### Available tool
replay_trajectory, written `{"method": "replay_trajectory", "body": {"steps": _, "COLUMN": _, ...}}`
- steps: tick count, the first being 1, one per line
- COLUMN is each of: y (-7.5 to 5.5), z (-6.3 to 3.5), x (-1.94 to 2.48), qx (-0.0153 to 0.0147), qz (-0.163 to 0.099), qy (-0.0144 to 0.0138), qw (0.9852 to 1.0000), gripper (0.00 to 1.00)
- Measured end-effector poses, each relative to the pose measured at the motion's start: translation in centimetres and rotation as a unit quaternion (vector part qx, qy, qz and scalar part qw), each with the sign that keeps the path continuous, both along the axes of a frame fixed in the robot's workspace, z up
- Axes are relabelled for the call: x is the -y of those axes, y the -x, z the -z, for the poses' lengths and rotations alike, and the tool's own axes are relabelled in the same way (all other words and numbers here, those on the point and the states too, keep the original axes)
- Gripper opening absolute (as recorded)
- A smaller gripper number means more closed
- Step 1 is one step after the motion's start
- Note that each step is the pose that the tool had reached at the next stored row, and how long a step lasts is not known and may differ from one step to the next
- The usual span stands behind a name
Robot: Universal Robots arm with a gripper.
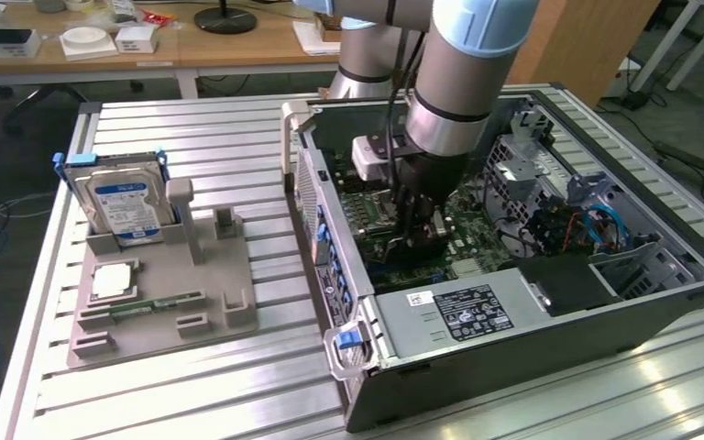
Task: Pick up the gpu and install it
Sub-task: 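Insert the gpu into the slot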
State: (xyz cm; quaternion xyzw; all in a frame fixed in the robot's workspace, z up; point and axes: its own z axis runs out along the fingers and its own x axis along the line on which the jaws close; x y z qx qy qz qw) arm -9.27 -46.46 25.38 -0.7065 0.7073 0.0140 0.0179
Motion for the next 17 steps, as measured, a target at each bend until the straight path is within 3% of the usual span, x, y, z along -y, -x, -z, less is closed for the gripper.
{"method": "replay_trajectory", "body": {"steps": 17, "y": 0.0, "z": -2.49, "x": 0.0, "qx": 0.0, "qz": 0.0, "qy": 0.0, "qw": 1.0, "gripper": 0.34}}
